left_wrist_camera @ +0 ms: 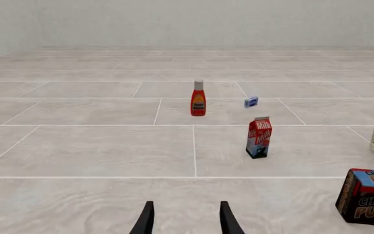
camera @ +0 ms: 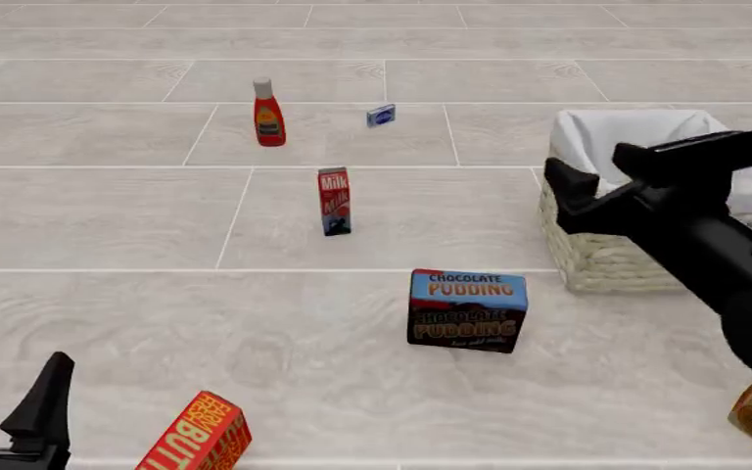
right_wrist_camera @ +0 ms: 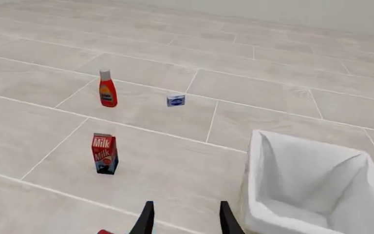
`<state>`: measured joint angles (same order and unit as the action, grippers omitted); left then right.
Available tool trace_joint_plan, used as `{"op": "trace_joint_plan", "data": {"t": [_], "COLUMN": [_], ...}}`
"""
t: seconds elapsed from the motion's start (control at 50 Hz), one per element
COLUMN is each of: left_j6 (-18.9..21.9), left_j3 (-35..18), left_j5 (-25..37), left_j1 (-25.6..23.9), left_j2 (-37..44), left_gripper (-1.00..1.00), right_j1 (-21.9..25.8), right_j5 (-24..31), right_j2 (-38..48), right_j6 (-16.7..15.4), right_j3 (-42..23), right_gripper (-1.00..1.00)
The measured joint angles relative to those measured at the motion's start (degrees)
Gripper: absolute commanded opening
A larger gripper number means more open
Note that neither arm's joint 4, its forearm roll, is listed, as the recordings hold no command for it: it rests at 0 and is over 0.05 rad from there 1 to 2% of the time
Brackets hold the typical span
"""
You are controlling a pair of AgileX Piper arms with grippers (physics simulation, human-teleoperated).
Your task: Pick the milk and place it in the basket.
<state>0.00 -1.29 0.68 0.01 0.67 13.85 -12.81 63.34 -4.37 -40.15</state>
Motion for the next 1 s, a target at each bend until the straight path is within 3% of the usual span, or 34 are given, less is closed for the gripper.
{"op": "trace_joint_plan", "data": {"t": [0.58, 1.0], "left_j6": [0.0, 0.0], "left_j3": [0.0, 0.0], "left_j5": [0.0, 0.0], "left_j1": [0.0, 0.0], "left_j2": [0.0, 0.0], "left_gripper": [1.00, 1.00], "right_j1": [11.2, 14.5], "right_j5": [19.6, 33.2], "right_j2": [34.0, 54.1], "right_j6": [2.1, 2.7], "right_j3": [-42.7, -72.4], "right_gripper": [1.00, 1.00]}}
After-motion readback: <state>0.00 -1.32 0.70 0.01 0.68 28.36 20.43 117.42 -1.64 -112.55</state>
